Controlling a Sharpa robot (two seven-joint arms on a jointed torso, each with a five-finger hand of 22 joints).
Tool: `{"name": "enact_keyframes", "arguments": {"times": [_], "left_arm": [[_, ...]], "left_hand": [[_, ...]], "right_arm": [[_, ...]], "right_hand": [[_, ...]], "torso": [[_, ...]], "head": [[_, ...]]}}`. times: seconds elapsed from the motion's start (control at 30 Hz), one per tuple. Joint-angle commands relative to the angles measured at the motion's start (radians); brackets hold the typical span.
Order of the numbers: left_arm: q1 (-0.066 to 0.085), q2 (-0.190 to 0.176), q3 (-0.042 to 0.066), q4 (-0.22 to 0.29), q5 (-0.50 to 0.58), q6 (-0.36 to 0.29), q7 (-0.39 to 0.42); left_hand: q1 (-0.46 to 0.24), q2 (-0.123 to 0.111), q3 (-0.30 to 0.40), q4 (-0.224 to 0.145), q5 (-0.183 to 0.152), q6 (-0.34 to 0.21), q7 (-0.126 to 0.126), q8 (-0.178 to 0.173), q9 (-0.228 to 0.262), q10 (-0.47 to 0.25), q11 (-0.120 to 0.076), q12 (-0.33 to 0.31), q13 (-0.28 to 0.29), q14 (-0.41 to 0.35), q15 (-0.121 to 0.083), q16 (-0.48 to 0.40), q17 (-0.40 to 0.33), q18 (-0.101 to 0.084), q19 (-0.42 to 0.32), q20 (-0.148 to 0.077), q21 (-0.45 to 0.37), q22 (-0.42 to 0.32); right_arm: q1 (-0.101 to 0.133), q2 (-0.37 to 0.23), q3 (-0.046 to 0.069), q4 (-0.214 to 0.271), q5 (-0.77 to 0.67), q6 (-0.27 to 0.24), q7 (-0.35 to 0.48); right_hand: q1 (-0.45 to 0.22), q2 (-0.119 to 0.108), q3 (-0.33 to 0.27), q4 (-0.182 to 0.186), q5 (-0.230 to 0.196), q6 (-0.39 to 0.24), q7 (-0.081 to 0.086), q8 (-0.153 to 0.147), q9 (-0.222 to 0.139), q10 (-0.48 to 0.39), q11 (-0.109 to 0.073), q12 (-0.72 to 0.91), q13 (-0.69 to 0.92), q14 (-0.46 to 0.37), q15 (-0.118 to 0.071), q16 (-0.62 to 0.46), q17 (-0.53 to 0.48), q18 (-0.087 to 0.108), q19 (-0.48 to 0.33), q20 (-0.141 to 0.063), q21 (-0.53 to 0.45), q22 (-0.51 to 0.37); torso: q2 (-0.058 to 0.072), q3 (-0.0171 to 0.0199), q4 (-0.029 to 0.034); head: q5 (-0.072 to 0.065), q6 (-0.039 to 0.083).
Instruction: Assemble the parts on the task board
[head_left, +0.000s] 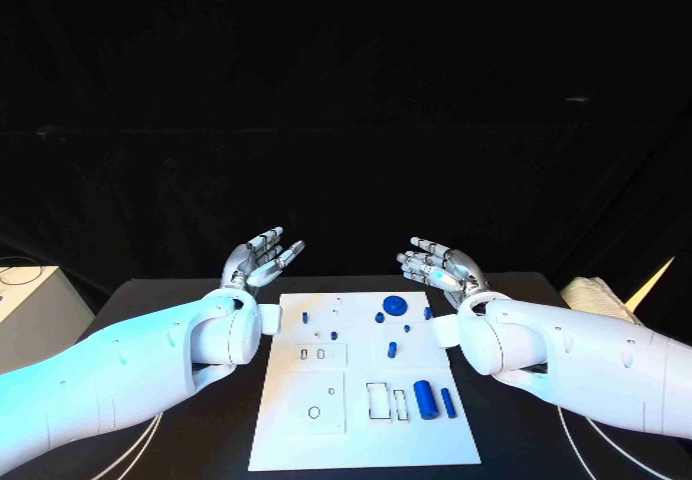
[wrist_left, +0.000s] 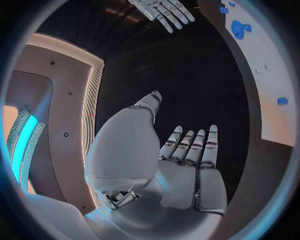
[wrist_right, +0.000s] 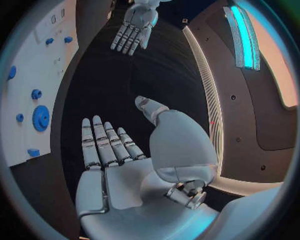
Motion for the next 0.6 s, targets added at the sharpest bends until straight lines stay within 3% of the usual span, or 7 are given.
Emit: {"name": "enact_keyframes", "arguments": {"times": [0.03,0.13,0.23,0.3,0.33,0.43,0.6], "left_arm": [[0.011,0.015,-0.002,-0.034,-0.021,0.155,0.03],[0.016,0.021,-0.004,-0.05,-0.023,0.174,0.032],[0.016,0.021,-0.004,-0.051,-0.023,0.175,0.032],[0.016,0.021,-0.004,-0.051,-0.023,0.175,0.032],[0.027,-0.066,-0.004,0.055,-0.027,0.212,0.039],[0.032,-0.101,-0.002,0.099,-0.037,0.22,0.038],[0.037,-0.143,0.004,0.155,-0.064,0.239,0.032]], "left_hand": [[0.071,-0.001,0.001,0.024,0.01,0.036,0.102,0.012,0.007,0.036,0.015,0.01,0.004,0.037,0.01,0.01,0.005,0.02,0.026,0.011,0.011,0.004],[0.085,0.014,0.007,0.029,0.009,0.081,0.122,0.025,0.015,0.132,0.042,0.024,0.013,0.133,0.003,0.031,0.019,0.028,0.08,0.013,0.029,0.013],[0.087,0.019,0.015,0.024,0.008,0.132,0.125,0.04,0.025,0.24,0.048,0.038,0.02,0.273,-0.006,0.066,0.041,0.034,0.2,0.014,0.066,0.032],[0.086,0.022,0.025,0.016,0.006,0.196,0.124,0.059,0.037,0.407,0.043,0.067,0.031,0.425,-0.02,0.11,0.067,0.05,0.308,0.012,0.109,0.051],[0.085,0.022,0.028,0.013,0.006,0.216,0.123,0.066,0.041,0.456,0.039,0.076,0.034,0.44,-0.025,0.117,0.07,0.055,0.32,0.011,0.118,0.054],[0.08,0.019,0.058,-0.01,0.006,0.382,0.105,0.121,0.072,0.561,0.008,0.11,0.033,0.547,-0.062,0.183,0.105,0.089,0.406,0.005,0.182,0.079],[0.08,-0.002,0.103,-0.04,0.002,0.436,0.083,0.149,0.081,0.646,-0.02,0.125,0.034,0.645,-0.098,0.248,0.16,0.091,0.486,-0.029,0.265,0.117]], "right_arm": [[0.02,0.01,-0.015,-0.027,-0.092,0.205,-0.08],[0.035,0.017,-0.03,-0.046,-0.11,0.25,-0.099],[0.041,0.019,-0.036,-0.054,-0.117,0.268,-0.107],[0.044,0.02,-0.038,-0.058,-0.12,0.276,-0.111],[0.083,-0.025,-0.038,-0.06,-0.466,0.155,-0.065],[0.099,-0.038,-0.037,-0.054,-0.587,0.132,-0.078],[0.118,-0.051,-0.034,-0.046,-0.733,0.113,-0.108]], "right_hand": [[0.09,-0.002,0.035,-0.031,-0.004,0.117,0.139,0.026,0.021,0.148,-0.002,0.016,0.009,0.182,-0.009,0.03,0.02,0.042,0.145,0.009,0.035,0.014],[0.123,-0.009,0.046,-0.055,-0.022,0.283,0.115,0.068,0.054,0.343,-0.028,0.039,0.02,0.264,-0.037,0.055,0.03,0.069,0.269,0.007,0.067,0.022],[0.136,-0.016,0.055,-0.067,-0.032,0.373,0.1,0.091,0.071,0.393,-0.043,0.046,0.02,0.301,-0.051,0.066,0.034,0.076,0.305,0.002,0.08,0.023],[0.142,-0.024,0.066,-0.073,-0.038,0.427,0.091,0.104,0.077,0.436,-0.054,0.048,0.018,0.336,-0.062,0.076,0.038,0.077,0.336,-0.007,0.09,0.023],[0.144,-0.028,0.072,-0.076,-0.041,0.44,0.087,0.108,0.077,0.454,-0.059,0.049,0.017,0.35,-0.068,0.081,0.039,0.078,0.35,-0.012,0.094,0.022],[0.149,-0.042,0.099,-0.083,-0.044,0.492,0.072,0.122,0.079,0.523,-0.078,0.049,0.017,0.416,-0.092,0.105,0.051,0.077,0.41,-0.038,0.118,0.026],[0.161,-0.051,0.102,-0.092,-0.045,0.546,0.052,0.142,0.085,0.608,-0.105,0.05,0.02,0.514,-0.131,0.148,0.083,0.075,0.497,-0.079,0.176,0.049]], "torso": [[0.0,-0.0003,0.0],[0.0,-0.0003,0.0],[0.0,-0.0003,0.0],[0.0,-0.0003,0.0],[0.049,-0.0082,0.0226],[0.07,-0.0087,0.0266],[0.092,-0.0118,0.0346]], "head": [[0.0,0.0],[0.0,0.0],[0.0,0.0],[0.0,0.0],[-0.016,-0.011],[-0.023,-0.005],[-0.035,0.001]]}}
